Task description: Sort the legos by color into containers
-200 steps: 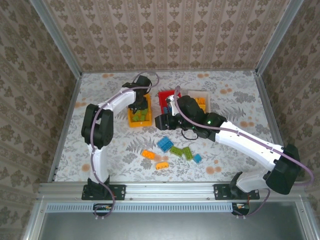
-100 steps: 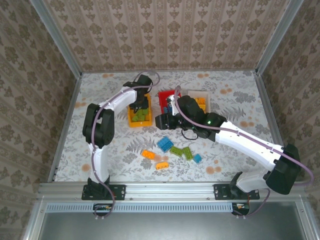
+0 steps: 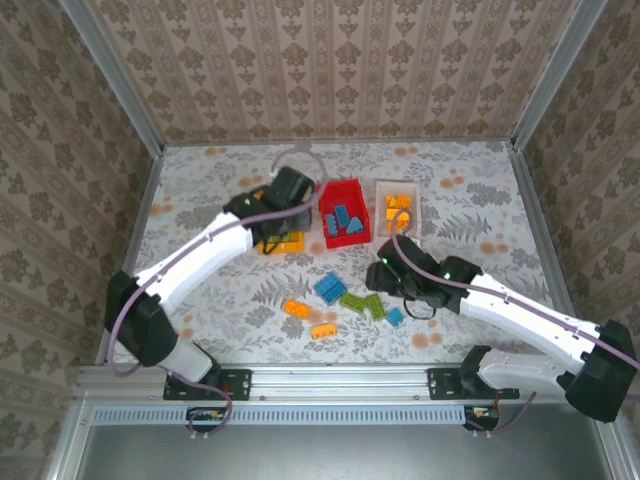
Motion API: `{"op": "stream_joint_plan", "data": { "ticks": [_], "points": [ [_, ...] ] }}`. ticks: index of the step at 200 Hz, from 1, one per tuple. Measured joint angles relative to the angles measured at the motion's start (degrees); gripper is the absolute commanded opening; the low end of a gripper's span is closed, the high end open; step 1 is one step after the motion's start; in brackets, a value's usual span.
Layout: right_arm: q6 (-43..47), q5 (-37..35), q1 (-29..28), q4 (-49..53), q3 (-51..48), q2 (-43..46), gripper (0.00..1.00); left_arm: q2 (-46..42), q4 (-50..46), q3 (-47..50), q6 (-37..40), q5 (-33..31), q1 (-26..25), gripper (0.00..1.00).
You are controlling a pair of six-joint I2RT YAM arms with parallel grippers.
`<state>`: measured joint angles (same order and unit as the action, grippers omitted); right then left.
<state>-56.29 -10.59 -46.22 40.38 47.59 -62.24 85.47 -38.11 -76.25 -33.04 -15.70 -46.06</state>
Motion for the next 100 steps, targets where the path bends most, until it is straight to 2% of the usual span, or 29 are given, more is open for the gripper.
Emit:
{"op": "stream_joint_plan", "data": {
  "ticks": [27, 53, 75, 100],
  "points": [
    [-12.5, 1.4, 0.0, 0.3, -8.8, 2.4, 0.69, -3.5, 5.0, 7.0, 0.5, 0.5, -12.7, 0.45],
    [-20.5, 3.2, 0.2, -2.0, -12.1, 0.6, 0.72, -5.5, 8.1, 11.3, 1.2, 0.6, -21.3, 0.45],
    [-24.6, 4.5, 0.8, -5.2, -12.2, -2.4, 0.73, -7.1, 10.0, 12.6, 1.3, 0.6, -25.1, 0.45],
    [-29.1, 5.5, 1.3, -7.9, -13.6, -3.7, 0.7, -8.7, 11.2, 12.9, 1.3, 0.1, -26.3, 0.45]
  ]
}}
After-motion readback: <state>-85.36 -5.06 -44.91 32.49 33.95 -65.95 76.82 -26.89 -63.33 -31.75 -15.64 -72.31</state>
